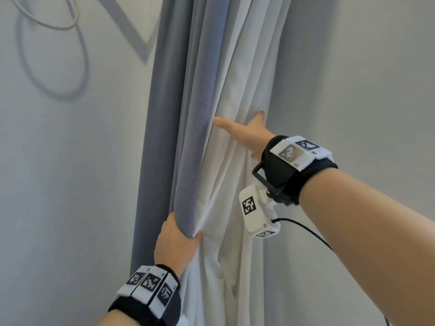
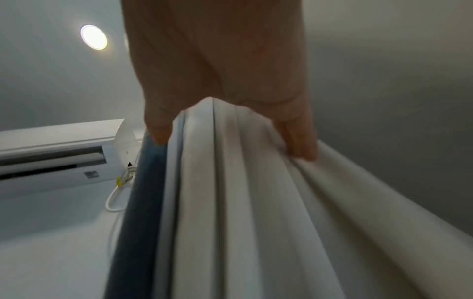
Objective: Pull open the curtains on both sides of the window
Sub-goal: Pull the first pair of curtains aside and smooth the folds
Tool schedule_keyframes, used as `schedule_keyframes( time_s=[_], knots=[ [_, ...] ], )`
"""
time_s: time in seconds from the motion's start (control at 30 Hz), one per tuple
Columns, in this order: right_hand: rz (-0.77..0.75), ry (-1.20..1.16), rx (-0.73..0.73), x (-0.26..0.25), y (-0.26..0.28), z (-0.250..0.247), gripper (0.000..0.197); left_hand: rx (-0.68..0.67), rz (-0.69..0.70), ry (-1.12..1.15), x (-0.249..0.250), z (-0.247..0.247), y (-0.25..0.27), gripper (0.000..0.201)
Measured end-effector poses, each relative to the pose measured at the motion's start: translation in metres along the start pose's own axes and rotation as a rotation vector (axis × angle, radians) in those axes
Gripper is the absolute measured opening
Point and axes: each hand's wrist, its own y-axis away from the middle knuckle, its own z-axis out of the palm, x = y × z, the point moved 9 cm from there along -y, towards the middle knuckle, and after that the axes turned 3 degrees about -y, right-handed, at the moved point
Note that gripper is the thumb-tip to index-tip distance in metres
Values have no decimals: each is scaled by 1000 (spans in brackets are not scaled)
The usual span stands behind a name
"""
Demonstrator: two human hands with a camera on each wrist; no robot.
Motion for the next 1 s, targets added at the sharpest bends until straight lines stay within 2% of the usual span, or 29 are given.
schedule_keyframes(
  time_s=[0.13,0.3,0.4,0.53,0.6,0.87,1.0],
  knots=[
    [-62,84,163,8,-19,-36,137,12,-17,-32,-12,4,-26,61],
    [-106,82,204,13,-36,-37,138,85,3,-55,-29,-6,-46,46],
    [-134,14,149,8,-47,-17,135,101,4,-74,-37,-10,-55,42],
    [-237,-63,-1,-12,-60,28,135,75,0,-89,-49,-9,-71,46],
    [-267,-86,-31,-20,-66,51,135,64,6,-81,-55,-7,-82,49],
    [-241,-24,39,-27,-115,113,139,1,33,-102,-75,-3,-134,59],
    [-223,18,43,-30,-150,146,132,-23,45,-87,-84,-5,-153,61]
  ],
)
